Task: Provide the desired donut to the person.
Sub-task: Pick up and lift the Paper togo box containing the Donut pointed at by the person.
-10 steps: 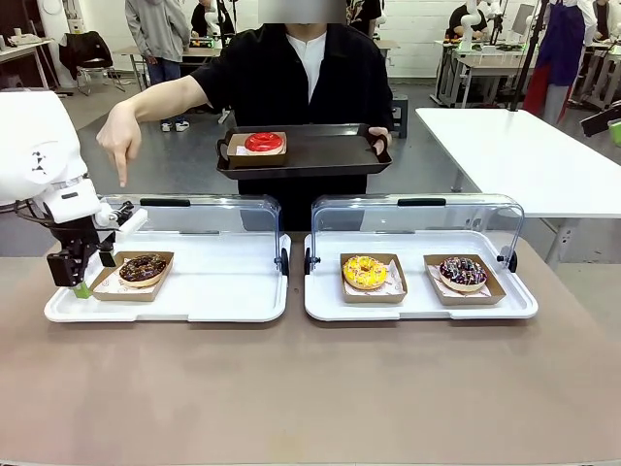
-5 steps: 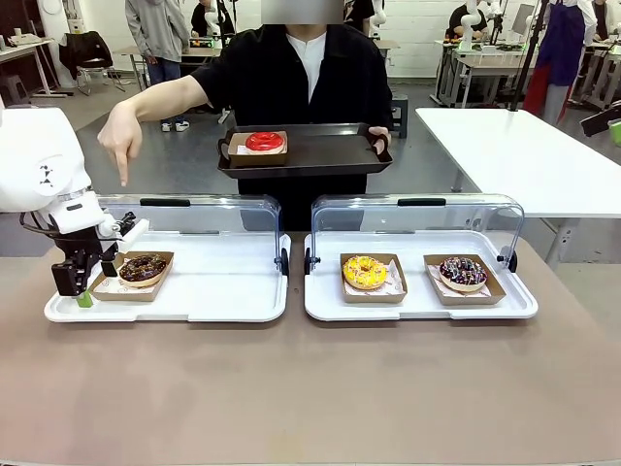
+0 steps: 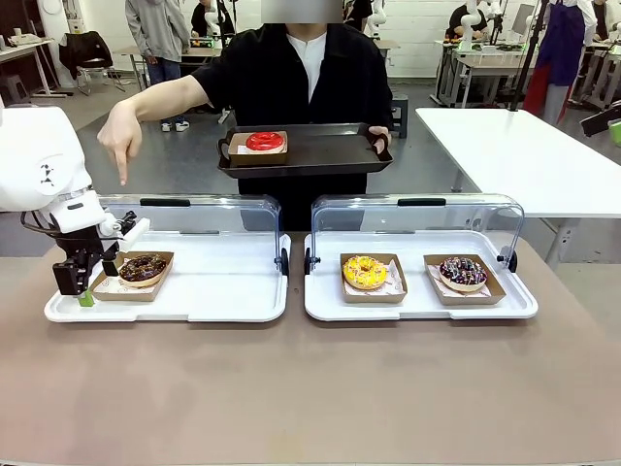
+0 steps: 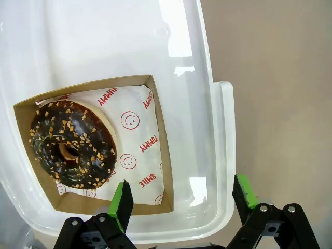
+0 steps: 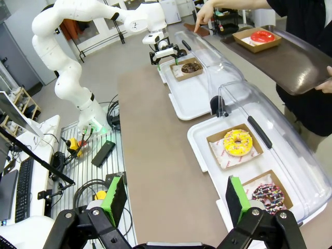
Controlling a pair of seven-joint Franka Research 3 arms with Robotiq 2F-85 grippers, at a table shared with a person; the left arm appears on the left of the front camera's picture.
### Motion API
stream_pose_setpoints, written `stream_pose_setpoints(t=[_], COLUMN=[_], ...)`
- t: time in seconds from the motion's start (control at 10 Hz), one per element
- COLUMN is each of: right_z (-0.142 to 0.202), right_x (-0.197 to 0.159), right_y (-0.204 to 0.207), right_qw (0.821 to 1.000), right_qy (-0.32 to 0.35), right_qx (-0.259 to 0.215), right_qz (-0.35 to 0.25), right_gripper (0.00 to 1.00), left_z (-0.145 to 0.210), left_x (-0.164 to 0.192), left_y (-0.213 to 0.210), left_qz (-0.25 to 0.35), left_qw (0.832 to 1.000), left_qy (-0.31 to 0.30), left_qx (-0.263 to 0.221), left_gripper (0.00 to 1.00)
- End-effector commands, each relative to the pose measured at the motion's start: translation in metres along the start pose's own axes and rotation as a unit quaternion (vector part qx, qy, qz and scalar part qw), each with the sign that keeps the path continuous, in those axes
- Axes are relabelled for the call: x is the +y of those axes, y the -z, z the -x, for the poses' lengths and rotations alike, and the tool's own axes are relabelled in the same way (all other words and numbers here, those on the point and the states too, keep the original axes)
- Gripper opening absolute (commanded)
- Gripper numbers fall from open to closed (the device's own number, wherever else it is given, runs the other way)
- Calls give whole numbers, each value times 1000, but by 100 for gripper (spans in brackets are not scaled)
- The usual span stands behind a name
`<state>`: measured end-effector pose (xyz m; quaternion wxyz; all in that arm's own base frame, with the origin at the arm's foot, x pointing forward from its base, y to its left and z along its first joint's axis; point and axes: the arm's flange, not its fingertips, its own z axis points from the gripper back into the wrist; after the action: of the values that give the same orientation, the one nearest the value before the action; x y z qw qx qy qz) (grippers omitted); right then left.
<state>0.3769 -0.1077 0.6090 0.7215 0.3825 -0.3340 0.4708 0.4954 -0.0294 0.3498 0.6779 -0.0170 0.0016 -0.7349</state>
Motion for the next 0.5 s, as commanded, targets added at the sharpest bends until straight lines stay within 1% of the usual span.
stream_pose_setpoints(t=[0.0, 0.1, 0.4], right_z=[0, 0, 0], right_x=[0, 0, 0], right_y=[0, 0, 0], right_qw=[1000, 1000, 1000], right_qy=[-5, -5, -5], right_qx=[-7, -7, -7], right_qz=[-4, -4, -4], right_gripper=[100, 100, 100], left_z=[2, 0, 13], left_x=[-1, 0, 19], left_y=[1, 0, 13], left_qz=[1, 0, -8], left_qw=[1000, 1000, 1000], left_qy=[0, 0, -15], left_qx=[2, 0, -14], left_gripper=[100, 100, 100])
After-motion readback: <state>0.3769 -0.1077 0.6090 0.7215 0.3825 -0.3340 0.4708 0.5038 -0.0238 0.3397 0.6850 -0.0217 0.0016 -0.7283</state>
